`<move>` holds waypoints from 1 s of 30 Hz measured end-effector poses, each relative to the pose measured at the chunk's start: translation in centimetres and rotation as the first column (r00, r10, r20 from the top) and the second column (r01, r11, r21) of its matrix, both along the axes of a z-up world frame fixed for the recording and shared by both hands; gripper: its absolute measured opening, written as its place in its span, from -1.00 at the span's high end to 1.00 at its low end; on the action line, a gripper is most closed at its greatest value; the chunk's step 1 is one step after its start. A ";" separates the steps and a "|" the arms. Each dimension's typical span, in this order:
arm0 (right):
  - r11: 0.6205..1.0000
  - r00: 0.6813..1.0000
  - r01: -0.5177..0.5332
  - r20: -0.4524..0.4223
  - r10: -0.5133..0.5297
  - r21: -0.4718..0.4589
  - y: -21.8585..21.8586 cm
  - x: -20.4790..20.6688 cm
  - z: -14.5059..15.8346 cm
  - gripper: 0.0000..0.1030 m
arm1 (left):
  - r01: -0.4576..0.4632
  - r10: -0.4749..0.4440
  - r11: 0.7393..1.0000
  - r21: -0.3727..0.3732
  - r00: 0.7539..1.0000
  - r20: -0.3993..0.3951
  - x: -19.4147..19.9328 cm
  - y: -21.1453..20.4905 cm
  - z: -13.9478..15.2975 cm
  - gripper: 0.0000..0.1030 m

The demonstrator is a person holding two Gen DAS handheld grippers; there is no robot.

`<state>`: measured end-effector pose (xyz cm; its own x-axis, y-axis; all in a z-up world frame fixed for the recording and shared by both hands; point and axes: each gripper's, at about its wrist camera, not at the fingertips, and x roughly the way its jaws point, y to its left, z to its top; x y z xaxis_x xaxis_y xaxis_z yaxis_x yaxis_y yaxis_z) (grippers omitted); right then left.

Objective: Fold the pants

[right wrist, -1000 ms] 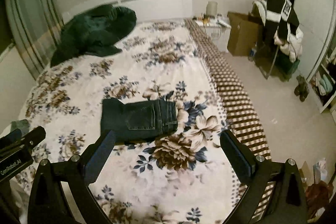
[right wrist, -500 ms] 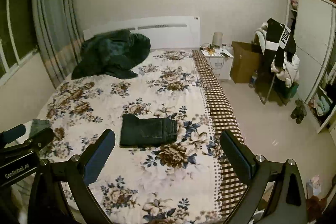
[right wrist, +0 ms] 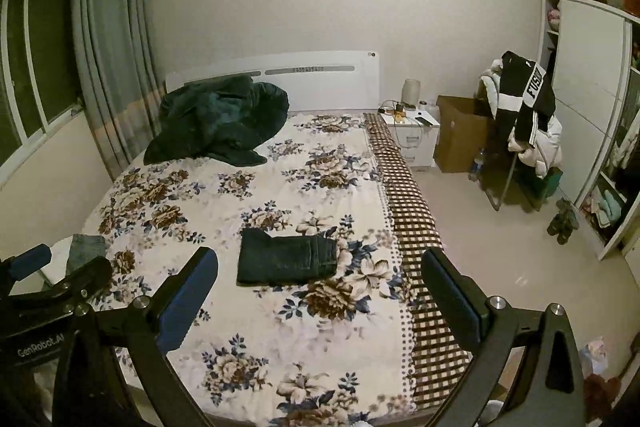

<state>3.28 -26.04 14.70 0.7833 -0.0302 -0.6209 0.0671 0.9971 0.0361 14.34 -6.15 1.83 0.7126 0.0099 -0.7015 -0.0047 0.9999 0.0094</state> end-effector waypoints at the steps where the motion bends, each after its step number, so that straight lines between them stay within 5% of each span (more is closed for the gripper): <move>1: 1.000 1.000 0.002 -0.003 -0.002 -0.002 -0.1 0.1 -0.1 -1.00 | -0.005 0.005 1.000 0.000 1.000 -0.004 0.1 0.0 -0.1 -1.00; 30: 1.000 0.999 -0.019 -0.046 0.019 0.001 -0.1 1.5 -2.6 -1.00 | -0.043 0.043 0.999 0.021 0.999 -0.001 -1.3 0.7 -0.1 -1.00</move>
